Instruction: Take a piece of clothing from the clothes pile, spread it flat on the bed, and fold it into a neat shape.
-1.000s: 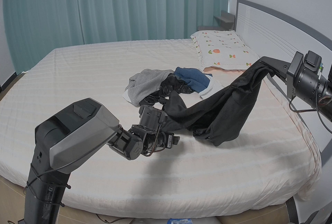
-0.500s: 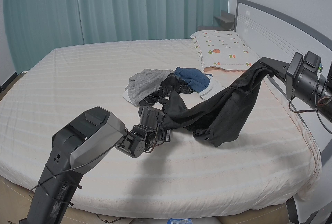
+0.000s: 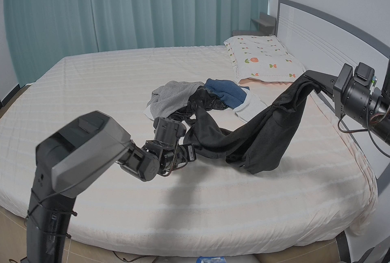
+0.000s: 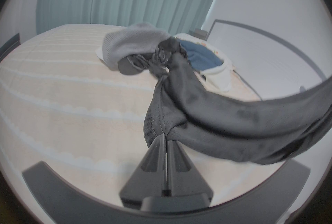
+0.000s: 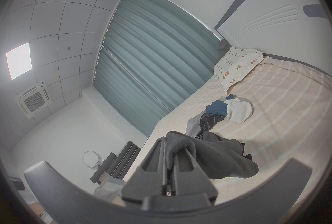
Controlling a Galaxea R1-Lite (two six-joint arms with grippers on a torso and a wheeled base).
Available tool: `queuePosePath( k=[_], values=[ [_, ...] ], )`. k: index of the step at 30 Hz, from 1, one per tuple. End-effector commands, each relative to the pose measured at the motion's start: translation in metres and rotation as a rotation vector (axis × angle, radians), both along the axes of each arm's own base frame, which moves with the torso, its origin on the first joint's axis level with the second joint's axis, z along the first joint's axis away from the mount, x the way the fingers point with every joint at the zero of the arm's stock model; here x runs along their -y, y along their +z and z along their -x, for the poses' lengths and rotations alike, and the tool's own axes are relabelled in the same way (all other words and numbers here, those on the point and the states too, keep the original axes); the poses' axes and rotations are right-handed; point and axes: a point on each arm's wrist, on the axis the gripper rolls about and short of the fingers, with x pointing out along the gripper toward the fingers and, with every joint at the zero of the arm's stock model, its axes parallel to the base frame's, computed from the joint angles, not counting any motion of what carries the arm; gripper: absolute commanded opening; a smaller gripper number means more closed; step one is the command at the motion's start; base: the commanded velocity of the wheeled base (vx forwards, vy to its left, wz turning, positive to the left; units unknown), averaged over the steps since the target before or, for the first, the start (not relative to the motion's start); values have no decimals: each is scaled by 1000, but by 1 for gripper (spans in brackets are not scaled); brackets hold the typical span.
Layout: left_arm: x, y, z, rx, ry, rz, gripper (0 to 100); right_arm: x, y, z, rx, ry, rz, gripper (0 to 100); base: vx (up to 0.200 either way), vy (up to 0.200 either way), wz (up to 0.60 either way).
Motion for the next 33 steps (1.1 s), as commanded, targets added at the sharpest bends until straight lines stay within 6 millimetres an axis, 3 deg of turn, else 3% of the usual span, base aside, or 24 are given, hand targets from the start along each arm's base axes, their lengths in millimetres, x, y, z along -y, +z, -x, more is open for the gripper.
queuePosePath(
  k=[1, 4, 5, 6, 8, 13, 18, 19, 23, 24, 33],
  values=[
    [-31, 129, 59, 92, 81, 240, 0, -5, -20, -17, -73, -7, 28, 0, 0, 0, 0],
    [-43, 162, 81, 118, 111, 333, 0, -7, -25, -23, -91, -11, 38, 0, 0, 0, 0],
    [-43, 162, 81, 118, 111, 333, 0, -7, -25, -23, -91, -11, 38, 0, 0, 0, 0],
    [-52, 176, 98, 136, 109, 367, 0, -8, -28, -23, -100, -5, 40, 0, 0, 0, 0],
    [-55, 179, 105, 134, 106, 378, 0, -8, -26, -24, -95, -5, 33, 0, 0, 0, 0],
    [-64, 169, 119, 100, 129, 396, 0, -26, -8, -46, -16, 14, 19, 0, 0, 0, 0],
    [-66, 152, 123, 80, 142, 394, 0, -25, -3, -50, 8, -5, -7, 0, 0, 0, 0],
    [-66, 142, 127, 74, 136, 390, 0, -24, -15, -52, -11, -35, -14, 0, 0, 0, 0],
    [-68, 134, 131, 86, 131, 401, 0, -29, -34, -62, -22, -63, 4, 0, 0, 0, 0],
    [-69, 130, 133, 92, 127, 405, 0, -30, -47, -62, -46, -73, 25, 0, 0, 0, 0],
    [-69, 123, 132, 76, 130, 390, 0, -40, -56, -56, -51, -36, 92, 0, 0, 0, 0]
  ],
)
